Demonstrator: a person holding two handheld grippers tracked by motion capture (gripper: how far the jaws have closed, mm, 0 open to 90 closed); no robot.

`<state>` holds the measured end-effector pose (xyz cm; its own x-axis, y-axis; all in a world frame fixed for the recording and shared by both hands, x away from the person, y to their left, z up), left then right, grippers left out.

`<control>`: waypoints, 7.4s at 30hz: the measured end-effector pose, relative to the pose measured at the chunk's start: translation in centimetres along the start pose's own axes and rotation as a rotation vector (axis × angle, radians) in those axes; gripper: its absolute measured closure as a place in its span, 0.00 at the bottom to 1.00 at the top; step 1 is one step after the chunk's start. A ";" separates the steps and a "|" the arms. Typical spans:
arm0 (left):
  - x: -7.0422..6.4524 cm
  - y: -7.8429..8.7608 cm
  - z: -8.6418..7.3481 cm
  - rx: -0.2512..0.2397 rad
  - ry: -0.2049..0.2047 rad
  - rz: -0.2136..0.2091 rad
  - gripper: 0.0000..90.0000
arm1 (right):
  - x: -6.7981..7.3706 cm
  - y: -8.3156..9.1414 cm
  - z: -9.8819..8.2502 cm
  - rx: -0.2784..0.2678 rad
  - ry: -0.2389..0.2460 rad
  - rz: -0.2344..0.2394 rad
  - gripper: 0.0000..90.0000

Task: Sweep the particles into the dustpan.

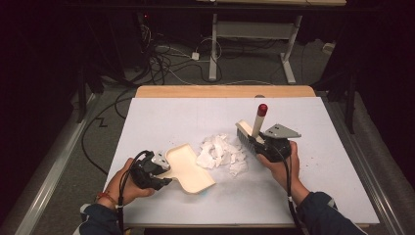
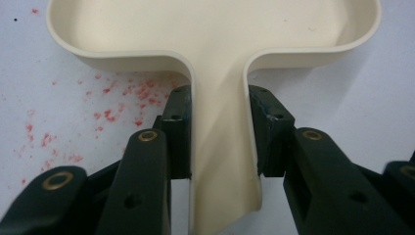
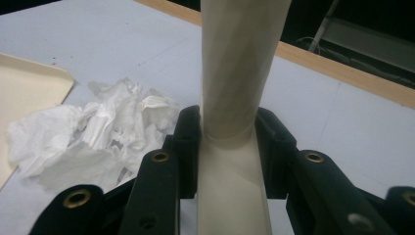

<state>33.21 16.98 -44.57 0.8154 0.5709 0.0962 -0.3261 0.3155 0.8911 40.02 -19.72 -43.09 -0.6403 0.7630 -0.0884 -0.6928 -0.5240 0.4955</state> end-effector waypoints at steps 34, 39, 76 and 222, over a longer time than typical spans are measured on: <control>-1.1 -2.7 5.1 0.030 -0.054 -0.029 0.70 | 6.3 -3.1 1.7 -0.030 0.068 0.239 0.75; -1.5 -3.0 5.6 0.031 -0.059 -0.033 0.70 | 7.0 -2.8 1.8 -0.040 0.083 0.271 0.75; -2.9 -4.0 5.5 0.081 -0.088 -0.005 0.70 | 1.2 8.5 -1.1 0.062 0.074 0.399 0.75; -1.7 -3.8 2.8 -0.026 0.148 0.047 0.70 | -2.0 11.4 -0.8 -0.023 0.050 0.376 0.75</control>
<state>34.38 12.69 -46.87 0.7203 0.6901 0.0699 -0.3763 0.3041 0.8752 33.14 -27.54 -38.00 -0.8662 0.4969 0.0530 -0.4136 -0.7725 0.4819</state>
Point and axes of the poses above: each handheld gripper's, and its own axes: y roughly backward along the jaws, z roughly out of its top, x roughly to its left, the point moved 1 cm from there along -y, roughly forward along the jaws, and after that the axes turned 6 degrees about z, right-handed, at the moved point
